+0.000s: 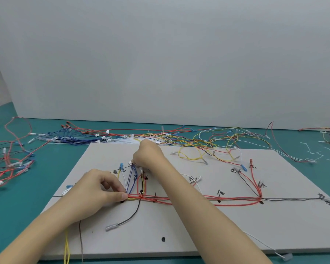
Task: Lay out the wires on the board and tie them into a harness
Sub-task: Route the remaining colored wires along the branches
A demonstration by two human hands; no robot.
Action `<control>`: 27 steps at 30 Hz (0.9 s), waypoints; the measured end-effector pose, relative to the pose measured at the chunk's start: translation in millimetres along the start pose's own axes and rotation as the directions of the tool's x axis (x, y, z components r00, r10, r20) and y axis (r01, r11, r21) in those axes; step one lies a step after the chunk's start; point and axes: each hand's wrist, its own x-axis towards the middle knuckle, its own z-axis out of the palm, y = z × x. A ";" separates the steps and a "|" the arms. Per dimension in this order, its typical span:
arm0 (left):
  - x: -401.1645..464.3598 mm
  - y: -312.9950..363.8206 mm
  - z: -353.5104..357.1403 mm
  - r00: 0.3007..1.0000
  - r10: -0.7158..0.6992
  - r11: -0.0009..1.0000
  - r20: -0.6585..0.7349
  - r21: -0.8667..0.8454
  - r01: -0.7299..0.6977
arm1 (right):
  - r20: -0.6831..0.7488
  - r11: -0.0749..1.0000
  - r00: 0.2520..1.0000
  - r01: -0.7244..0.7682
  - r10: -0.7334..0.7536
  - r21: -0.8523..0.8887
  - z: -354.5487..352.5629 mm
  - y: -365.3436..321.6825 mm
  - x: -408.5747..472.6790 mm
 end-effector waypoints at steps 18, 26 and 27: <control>2.7 -3.5 -0.1 1.000 0.000 1.000 0.007 -0.021 0.000 | -0.044 0.993 0.998 0.040 -0.035 0.113 3.8 5.7 2.7; 2.7 -4.2 0.5 1.000 -0.011 0.999 0.005 -0.030 0.012 | -0.012 0.990 0.999 0.051 -0.050 0.135 2.9 2.2 1.4; 2.8 -4.4 0.8 1.000 -0.011 1.000 0.002 -0.029 0.011 | -0.014 0.990 0.998 0.054 -0.053 0.127 3.2 1.1 0.5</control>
